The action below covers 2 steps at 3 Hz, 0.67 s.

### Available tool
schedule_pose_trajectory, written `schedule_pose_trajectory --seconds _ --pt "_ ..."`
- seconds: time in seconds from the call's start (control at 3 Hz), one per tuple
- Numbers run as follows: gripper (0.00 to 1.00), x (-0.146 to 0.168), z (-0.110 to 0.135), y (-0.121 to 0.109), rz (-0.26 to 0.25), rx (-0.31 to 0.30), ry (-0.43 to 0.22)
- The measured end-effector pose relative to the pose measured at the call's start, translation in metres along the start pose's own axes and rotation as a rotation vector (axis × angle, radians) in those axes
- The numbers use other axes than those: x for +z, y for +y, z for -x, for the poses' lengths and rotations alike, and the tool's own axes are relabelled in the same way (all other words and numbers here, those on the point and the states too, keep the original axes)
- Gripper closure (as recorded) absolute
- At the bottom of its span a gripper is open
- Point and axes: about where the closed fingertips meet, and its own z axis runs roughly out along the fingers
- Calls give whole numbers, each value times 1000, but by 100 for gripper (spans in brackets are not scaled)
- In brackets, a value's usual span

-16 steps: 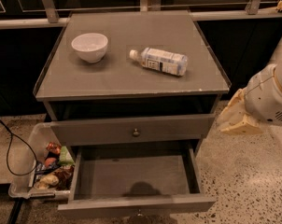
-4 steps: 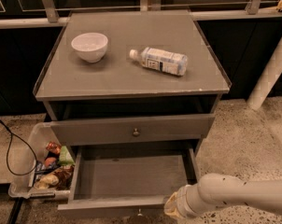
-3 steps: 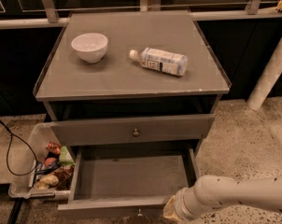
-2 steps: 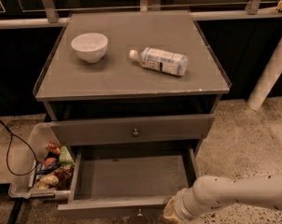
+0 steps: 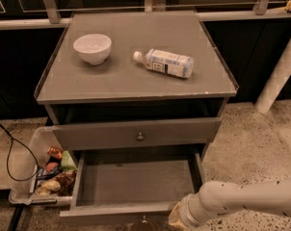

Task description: Close middle drawer

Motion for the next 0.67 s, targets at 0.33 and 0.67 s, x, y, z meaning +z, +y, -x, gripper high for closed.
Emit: schedule_pose_trajectory --seconds 0.33,0.67 --pt "36 2 -1 -1 9 3 -9" --pt "11 10 -7 -14 6 -13 -36"
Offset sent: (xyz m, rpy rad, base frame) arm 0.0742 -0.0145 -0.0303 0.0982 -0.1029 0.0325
